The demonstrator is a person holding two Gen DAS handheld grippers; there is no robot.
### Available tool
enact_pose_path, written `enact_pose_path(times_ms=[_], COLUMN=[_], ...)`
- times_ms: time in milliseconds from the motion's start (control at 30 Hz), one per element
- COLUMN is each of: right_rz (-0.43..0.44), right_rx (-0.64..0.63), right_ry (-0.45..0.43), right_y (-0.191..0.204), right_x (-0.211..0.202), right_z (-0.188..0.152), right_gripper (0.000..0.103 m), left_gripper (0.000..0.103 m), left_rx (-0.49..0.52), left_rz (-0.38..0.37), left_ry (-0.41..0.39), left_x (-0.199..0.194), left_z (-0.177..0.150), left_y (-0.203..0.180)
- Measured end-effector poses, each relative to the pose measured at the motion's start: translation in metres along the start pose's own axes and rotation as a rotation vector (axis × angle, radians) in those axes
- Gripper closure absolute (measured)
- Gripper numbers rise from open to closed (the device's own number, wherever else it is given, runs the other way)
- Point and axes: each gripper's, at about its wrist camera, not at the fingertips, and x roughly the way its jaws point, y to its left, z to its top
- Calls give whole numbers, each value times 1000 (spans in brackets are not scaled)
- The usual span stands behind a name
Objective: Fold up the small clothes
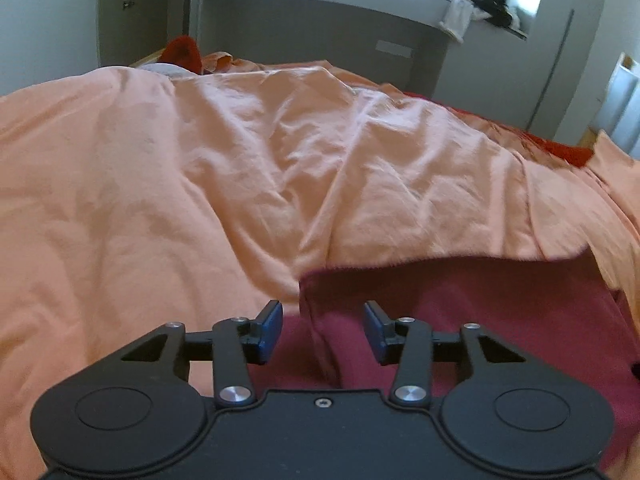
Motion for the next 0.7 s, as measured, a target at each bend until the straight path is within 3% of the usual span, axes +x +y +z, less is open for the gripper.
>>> enact_pose_path(times_ms=[100,200,233,333,467,567,700], right_rz=[-6,-6,-5,-1,-3,-2,-10], right_rx=[-10,-21,-23,-38,-70,-100,-102], right_ry=[-7,-10,-11,-18,-28,-20,-1], right_y=[6,12,13,18,26,31,33], right_x=[-3,-2,-2,-3,-7,-7,-5], right_z=[-1,-1,-1,-1,-2,-6,-10], right_gripper=[0,0,0,0,0,0,0], left_gripper=[78,90,98,100,100,100,99], left_rx=[30,53,55,21,82,118,81], left_rz=[-28,-6,2,12,91,131,127], left_ry=[52,95,97,25,-111,-100,-74], left_x=[-11,-13,-14,-24,-50,-49,-35], left_z=[-18,-33,-37,-43,-56,-69,-73], left_y=[-7,-12,-12,-12,-24,-27,-20])
